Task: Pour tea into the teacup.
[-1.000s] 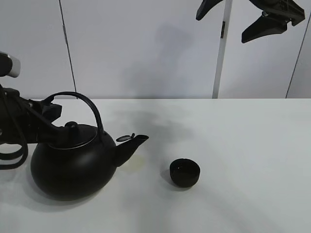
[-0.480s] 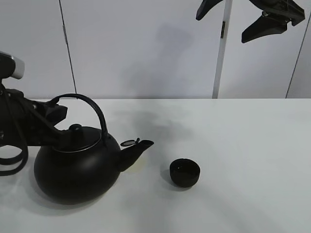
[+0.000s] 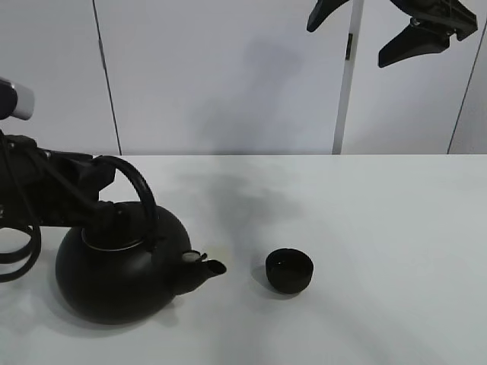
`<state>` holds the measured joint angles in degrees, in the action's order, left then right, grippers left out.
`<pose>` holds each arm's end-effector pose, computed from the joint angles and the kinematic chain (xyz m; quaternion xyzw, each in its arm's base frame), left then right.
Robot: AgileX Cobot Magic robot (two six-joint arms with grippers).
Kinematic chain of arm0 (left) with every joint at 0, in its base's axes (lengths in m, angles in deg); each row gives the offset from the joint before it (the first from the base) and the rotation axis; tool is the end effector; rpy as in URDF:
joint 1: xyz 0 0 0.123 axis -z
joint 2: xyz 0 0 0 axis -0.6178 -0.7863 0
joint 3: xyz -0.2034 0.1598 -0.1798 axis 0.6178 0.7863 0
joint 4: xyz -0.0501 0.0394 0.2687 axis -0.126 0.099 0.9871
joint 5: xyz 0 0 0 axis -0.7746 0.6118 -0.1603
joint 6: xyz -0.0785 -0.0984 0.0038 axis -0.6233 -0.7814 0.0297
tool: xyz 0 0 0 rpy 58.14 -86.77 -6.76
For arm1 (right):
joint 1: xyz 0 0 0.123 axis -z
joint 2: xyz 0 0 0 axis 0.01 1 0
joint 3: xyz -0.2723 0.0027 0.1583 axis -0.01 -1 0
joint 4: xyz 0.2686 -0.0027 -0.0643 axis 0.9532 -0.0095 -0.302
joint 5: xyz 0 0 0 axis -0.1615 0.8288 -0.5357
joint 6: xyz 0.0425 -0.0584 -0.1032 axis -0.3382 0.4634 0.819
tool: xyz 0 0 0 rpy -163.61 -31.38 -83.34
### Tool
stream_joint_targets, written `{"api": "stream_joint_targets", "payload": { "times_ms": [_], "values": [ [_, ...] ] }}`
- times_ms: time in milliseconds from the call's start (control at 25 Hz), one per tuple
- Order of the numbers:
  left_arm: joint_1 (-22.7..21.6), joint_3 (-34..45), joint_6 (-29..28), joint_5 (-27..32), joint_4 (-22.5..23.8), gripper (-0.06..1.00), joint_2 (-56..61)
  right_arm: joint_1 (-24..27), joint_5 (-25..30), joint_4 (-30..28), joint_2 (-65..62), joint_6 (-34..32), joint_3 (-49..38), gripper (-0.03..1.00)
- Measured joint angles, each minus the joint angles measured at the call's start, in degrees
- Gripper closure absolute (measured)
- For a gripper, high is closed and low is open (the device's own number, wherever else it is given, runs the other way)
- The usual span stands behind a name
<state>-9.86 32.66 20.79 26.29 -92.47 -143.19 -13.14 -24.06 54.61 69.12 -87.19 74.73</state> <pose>0.2702 -0.1397 0.1266 0.2322 0.7569 -0.0941 0.6037 0.4026 0.1129 0.3143 0.0118 0.9079 0.1899 0.3736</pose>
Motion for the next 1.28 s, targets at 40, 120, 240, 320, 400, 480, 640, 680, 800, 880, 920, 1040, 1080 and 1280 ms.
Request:
{"api": "stream_joint_targets", "payload": {
  "times_ms": [40, 120, 240, 320, 400, 480, 640, 680, 800, 880, 920, 1040, 1080, 1280],
  "values": [
    [0.0, 0.2, -0.3, -0.8, 0.1, 0.70, 0.1, 0.0, 0.0, 0.0, 0.0, 0.0, 0.0, 0.31],
    [0.0, 0.8, -0.8, -1.8, 0.1, 0.67, 0.1, 0.0, -0.1, 0.0, 0.0, 0.0, 0.0, 0.31],
    [0.0, 1.8, -2.3, -2.8, 0.4, 0.65, 0.6, 0.0, -0.1, 0.0, 0.0, 0.0, 0.0, 0.31],
    [0.0, 2.6, -3.0, -3.0, 0.8, 0.64, 0.8, 0.0, -0.1, 0.0, 0.0, 0.0, 0.0, 0.31],
    [0.0, 3.2, -3.3, -3.1, 1.7, 0.62, 0.9, 0.0, -0.1, 0.0, 0.0, 0.0, 0.0, 0.31],
    [0.0, 3.7, -3.6, -3.1, 2.6, 0.59, 1.5, 0.0, -0.1, 0.0, 0.0, 0.0, 0.0, 0.31],
    [0.0, 5.0, -3.7, -3.3, 3.7, 0.53, 3.3, 0.0, -0.1, 0.0, 0.0, 0.0, 0.0, 0.31],
    [0.0, 5.5, -3.7, -3.3, 3.7, 0.53, 4.0, 0.0, -0.1, 0.0, 0.0, 0.0, 0.0, 0.31],
    [0.0, 7.7, -3.7, -3.4, 3.7, 0.52, 5.9, 0.0, -0.1, 0.0, 0.0, 0.0, 0.0, 0.31],
    [0.0, 9.3, -3.7, -3.5, 3.8, 0.51, 6.9, 0.0, -0.1, 0.0, 0.0, 0.0, 0.0, 0.31],
    [0.0, 10.0, -4.0, -3.5, 3.8, 0.49, 7.5, 0.0, -0.1, 0.0, 0.0, 0.0, 0.0, 0.31],
    [0.0, 11.9, -6.8, -3.5, 3.7, 0.35, 9.6, 0.0, -0.1, 0.0, 0.0, 0.0, 0.0, 0.31],
    [0.0, 12.3, -7.8, -3.5, 3.5, 0.31, 10.6, 0.0, -0.1, 0.0, 0.0, 0.0, 0.0, 0.31],
    [0.0, 12.6, -11.5, -2.3, 3.1, 0.26, 16.8, 0.0, -0.1, 0.0, 0.0, 0.0, 0.0, 0.31]
  ]
}}
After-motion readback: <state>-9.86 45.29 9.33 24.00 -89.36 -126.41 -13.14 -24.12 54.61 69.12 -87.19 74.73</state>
